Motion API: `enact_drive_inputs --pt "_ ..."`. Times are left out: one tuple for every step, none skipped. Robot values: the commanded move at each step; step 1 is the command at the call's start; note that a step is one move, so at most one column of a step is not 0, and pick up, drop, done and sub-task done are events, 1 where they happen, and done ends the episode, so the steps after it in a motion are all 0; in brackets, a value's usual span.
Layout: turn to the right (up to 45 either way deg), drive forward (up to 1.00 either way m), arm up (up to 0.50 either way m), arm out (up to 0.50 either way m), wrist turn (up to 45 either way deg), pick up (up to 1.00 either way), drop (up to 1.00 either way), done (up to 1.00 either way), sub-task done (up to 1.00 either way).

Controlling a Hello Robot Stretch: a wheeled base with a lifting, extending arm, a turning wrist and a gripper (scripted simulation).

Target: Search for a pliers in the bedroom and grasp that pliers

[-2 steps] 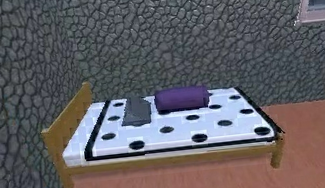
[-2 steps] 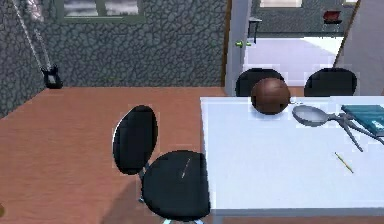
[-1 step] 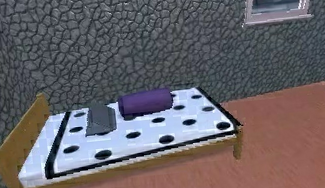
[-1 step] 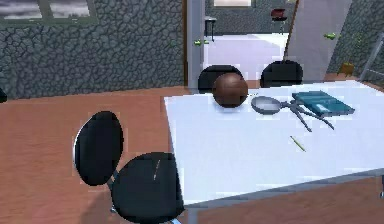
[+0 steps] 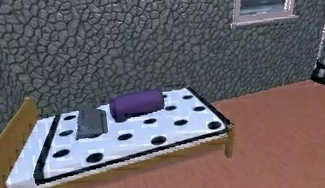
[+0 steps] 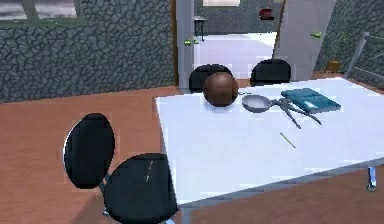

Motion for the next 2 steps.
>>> enact_drive_inputs --pt "0.0 0.1 0.0 0.0 0.0 0.0 0.0 0.0 0.0" --pt "18.0 0.0 0.0 0.0 0.0 0.0 0.0 0.0 0.0"
